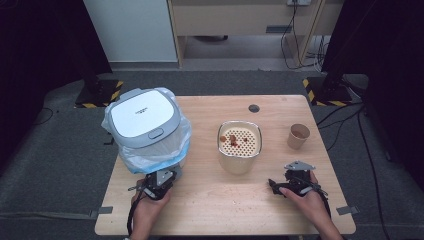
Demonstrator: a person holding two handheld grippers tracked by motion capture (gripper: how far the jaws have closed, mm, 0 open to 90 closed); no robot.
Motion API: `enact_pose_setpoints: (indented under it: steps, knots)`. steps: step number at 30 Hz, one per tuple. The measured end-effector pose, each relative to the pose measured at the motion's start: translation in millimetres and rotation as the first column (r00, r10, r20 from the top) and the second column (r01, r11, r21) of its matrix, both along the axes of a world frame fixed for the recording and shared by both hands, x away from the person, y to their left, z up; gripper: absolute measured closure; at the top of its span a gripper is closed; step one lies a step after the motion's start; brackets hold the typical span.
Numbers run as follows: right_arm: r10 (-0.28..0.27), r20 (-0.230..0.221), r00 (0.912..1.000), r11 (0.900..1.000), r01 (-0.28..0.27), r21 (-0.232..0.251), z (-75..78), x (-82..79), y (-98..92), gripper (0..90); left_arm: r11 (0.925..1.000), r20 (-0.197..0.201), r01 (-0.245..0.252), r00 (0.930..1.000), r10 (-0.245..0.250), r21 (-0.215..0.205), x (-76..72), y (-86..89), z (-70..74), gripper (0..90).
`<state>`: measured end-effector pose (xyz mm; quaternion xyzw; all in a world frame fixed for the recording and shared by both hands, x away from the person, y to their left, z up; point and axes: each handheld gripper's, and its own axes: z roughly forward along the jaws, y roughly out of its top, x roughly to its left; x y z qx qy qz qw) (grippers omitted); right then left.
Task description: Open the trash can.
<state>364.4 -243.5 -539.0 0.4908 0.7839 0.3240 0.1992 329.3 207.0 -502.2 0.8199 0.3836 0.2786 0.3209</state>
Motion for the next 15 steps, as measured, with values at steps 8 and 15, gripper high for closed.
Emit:
enact_pose_setpoints:
  steps: [8, 15]
  knots:
    - [0.0, 0.0, 1.0, 1.0, 0.0, 0.0, 0.0, -0.1, 0.0, 0.7, 0.9984, -0.016, -0.047, 0.9988, 0.046, -0.031, -1.0, -1.4, -5.8, 87.2]
    - [0.001, 0.0, 1.0, 1.0, -0.001, -0.001, 0.0, -0.4, 0.1, 0.7, 0.9973, -0.021, -0.068, 0.9975, 0.068, -0.027, -1.1, -3.8, -8.7, 87.9]
